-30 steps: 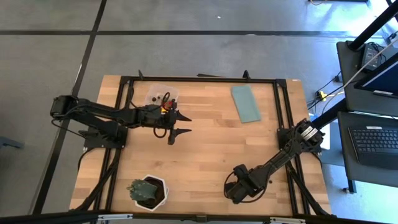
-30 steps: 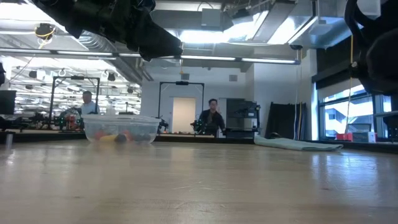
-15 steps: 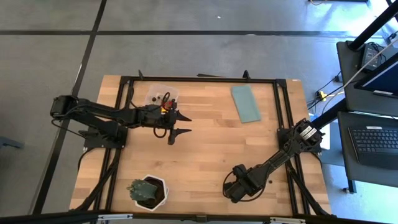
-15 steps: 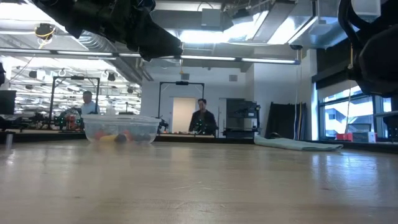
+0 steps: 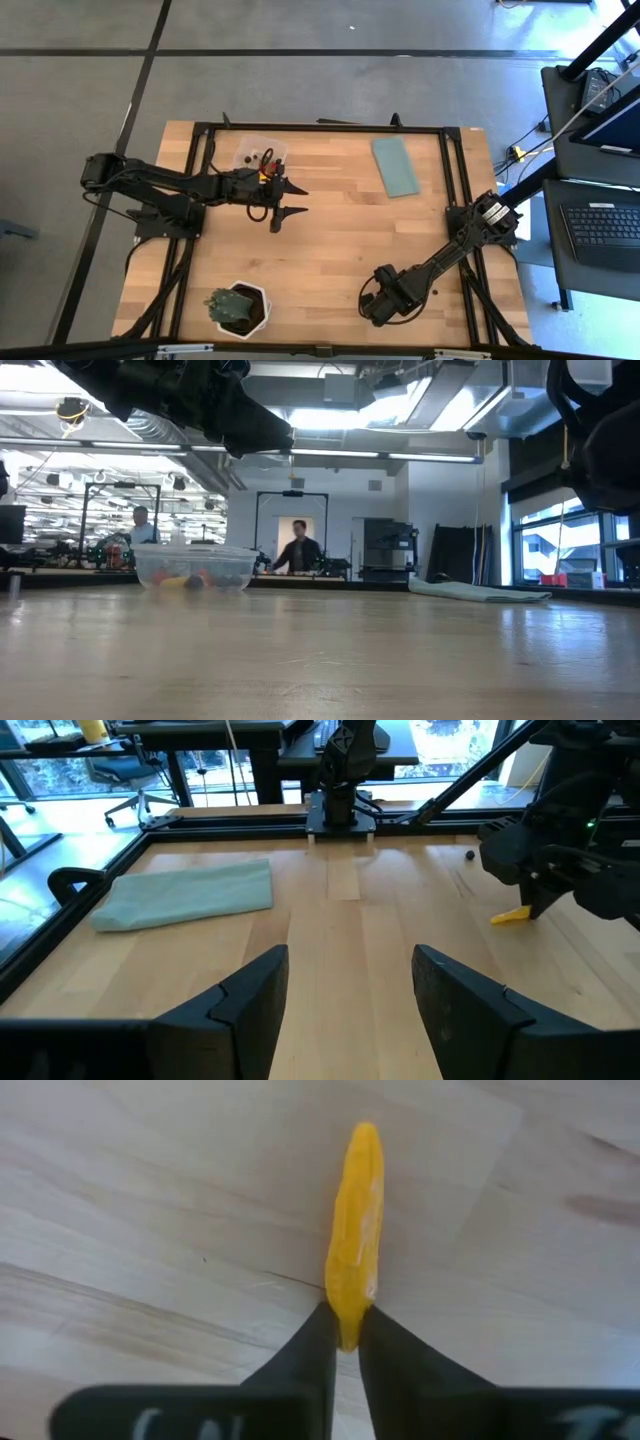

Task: Pick and placing Produce into tupperware
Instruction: Put the yellow corn into the transparent bin

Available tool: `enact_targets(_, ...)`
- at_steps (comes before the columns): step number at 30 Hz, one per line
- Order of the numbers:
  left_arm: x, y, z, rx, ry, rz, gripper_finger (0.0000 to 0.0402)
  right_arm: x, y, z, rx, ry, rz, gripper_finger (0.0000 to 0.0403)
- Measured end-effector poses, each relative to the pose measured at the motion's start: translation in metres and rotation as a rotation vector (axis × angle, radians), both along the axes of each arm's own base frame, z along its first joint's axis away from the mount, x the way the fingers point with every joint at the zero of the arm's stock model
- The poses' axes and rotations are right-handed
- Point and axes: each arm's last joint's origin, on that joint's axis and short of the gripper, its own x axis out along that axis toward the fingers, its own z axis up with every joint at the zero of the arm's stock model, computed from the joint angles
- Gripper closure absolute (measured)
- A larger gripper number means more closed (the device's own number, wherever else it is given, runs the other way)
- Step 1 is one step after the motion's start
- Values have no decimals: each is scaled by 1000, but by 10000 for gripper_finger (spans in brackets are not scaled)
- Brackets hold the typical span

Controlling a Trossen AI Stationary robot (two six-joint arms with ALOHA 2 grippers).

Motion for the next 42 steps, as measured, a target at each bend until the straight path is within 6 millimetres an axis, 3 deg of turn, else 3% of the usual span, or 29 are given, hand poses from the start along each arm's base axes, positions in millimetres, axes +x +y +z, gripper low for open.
enact_targets(11, 0, 0, 0, 0, 0, 0, 195, 1, 1, 2, -5, -12, 13, 389)
enact_targets(15, 0, 1, 1, 0, -3, 4, 195, 13, 3, 14, -98, -129, 47, 390)
enact_targets(20, 0, 4, 5, -7, -47, 19, 195, 36, -18, 62, -305, -391, 23, 391)
enact_targets(26, 1, 3, 18, -1, -179, 14, 195, 35, -58, 127, -536, -525, 92, 391)
enact_targets(37, -8, 3, 52, -58, -455, 16, 195, 19, -101, 204, -903, -669, 404, 391)
enact_targets(42, -13, 1, 59, -92, -493, 10, 195, 32, -114, 225, -968, -768, 488, 391)
